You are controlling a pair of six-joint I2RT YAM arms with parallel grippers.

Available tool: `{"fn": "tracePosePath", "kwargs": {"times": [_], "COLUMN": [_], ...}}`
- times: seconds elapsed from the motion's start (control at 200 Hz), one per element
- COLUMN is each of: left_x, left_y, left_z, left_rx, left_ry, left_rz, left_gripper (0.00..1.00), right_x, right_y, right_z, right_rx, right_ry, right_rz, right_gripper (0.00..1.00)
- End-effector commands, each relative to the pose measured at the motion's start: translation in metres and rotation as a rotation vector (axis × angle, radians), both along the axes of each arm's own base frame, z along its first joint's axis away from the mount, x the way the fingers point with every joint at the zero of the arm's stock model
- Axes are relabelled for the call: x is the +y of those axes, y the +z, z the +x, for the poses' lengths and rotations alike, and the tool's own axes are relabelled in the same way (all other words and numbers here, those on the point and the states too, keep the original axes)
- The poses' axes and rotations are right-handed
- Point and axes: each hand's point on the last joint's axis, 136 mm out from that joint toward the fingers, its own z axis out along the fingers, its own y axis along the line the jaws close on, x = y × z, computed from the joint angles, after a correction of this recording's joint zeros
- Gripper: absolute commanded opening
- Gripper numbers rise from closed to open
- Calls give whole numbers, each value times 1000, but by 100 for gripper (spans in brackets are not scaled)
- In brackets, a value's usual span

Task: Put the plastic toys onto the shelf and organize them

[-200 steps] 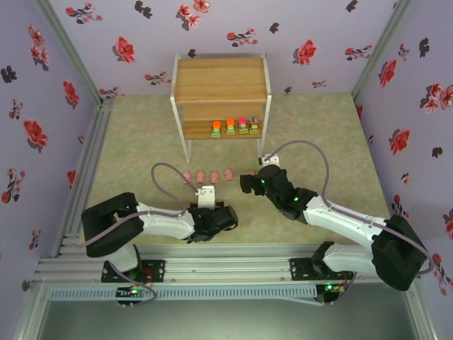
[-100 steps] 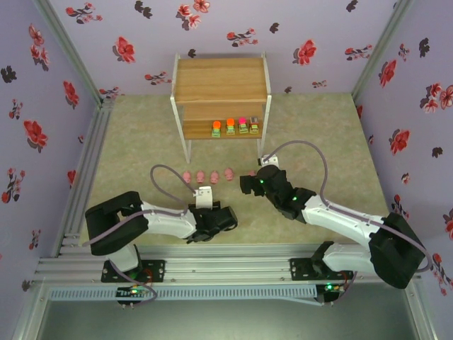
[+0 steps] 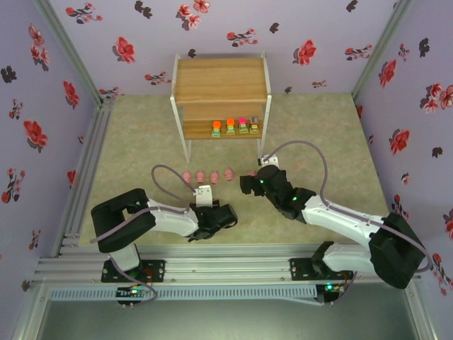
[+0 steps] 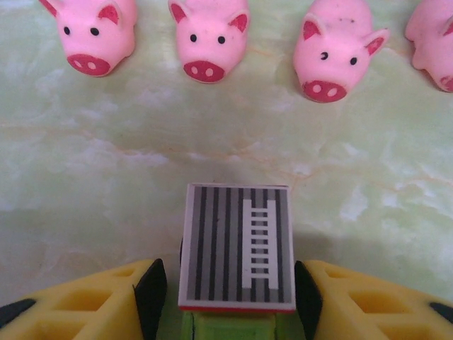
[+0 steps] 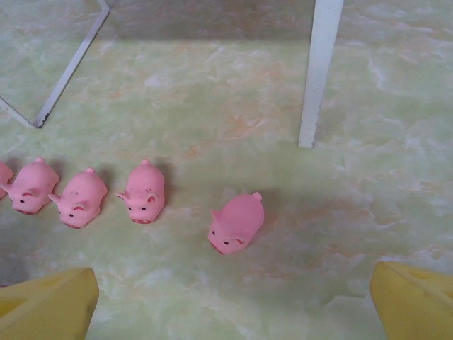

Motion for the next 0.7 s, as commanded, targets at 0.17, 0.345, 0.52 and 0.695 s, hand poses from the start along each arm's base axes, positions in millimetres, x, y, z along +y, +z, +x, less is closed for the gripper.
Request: {"fn": "tracePosePath", "kwargs": {"times": [0.17,0.345,0.52,0.695], "left_x": [7,3,2,2], "left_y": [-19,-22,-24,-24], "left_z": [3,3,4,4], "left_rx": [37,52,56,59], "left_ry": [21,11,10,9], "left_rz": [-32,-23,-16,-12], "left_gripper": [55,51,48,43], "right_x": [-4,-4,-4,-4], "right_y": [0,1,1,0], "right_z": [2,2,2,2], "right_rx": [6,4,4,5], "right_ry": [-21,-23,-23,-24], "right_rz": [0,0,-1,-2], "right_gripper": [99,99,99,99]}}
